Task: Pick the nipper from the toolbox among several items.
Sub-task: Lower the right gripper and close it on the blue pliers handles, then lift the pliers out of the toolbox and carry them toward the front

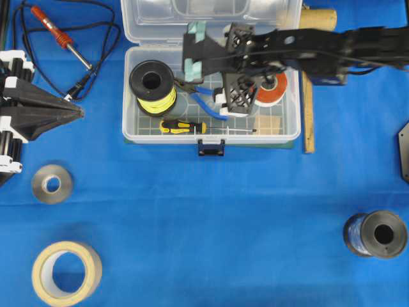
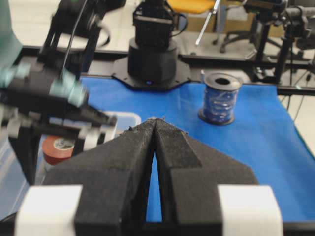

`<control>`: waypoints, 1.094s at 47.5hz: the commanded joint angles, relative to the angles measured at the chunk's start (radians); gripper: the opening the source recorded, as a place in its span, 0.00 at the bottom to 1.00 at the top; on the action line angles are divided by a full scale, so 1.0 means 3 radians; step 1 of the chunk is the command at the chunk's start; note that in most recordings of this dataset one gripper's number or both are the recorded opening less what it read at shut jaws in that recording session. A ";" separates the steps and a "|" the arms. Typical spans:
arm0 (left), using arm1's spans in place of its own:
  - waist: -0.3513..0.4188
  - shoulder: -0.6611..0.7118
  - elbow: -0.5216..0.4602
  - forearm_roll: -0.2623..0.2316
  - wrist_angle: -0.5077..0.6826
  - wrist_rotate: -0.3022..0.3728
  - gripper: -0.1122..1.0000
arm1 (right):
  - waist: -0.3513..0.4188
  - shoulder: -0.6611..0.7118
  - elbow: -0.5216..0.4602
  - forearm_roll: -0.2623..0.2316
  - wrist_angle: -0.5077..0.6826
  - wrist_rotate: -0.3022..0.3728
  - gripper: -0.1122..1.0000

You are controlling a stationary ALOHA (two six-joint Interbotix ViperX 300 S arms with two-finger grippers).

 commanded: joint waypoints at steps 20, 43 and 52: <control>0.0000 0.0036 -0.0015 0.0000 0.0031 -0.0005 0.10 | -0.0082 0.0291 -0.0092 0.0000 -0.0128 -0.0128 0.38; 0.0000 0.0015 -0.0020 -0.0005 0.0036 -0.0005 0.10 | -0.0143 -0.0516 -0.0066 0.0026 -0.0010 -0.0112 0.22; -0.0005 0.0010 -0.0020 0.0000 0.0036 -0.0005 0.10 | -0.0133 -0.0951 -0.0036 0.0026 0.0153 -0.0092 0.22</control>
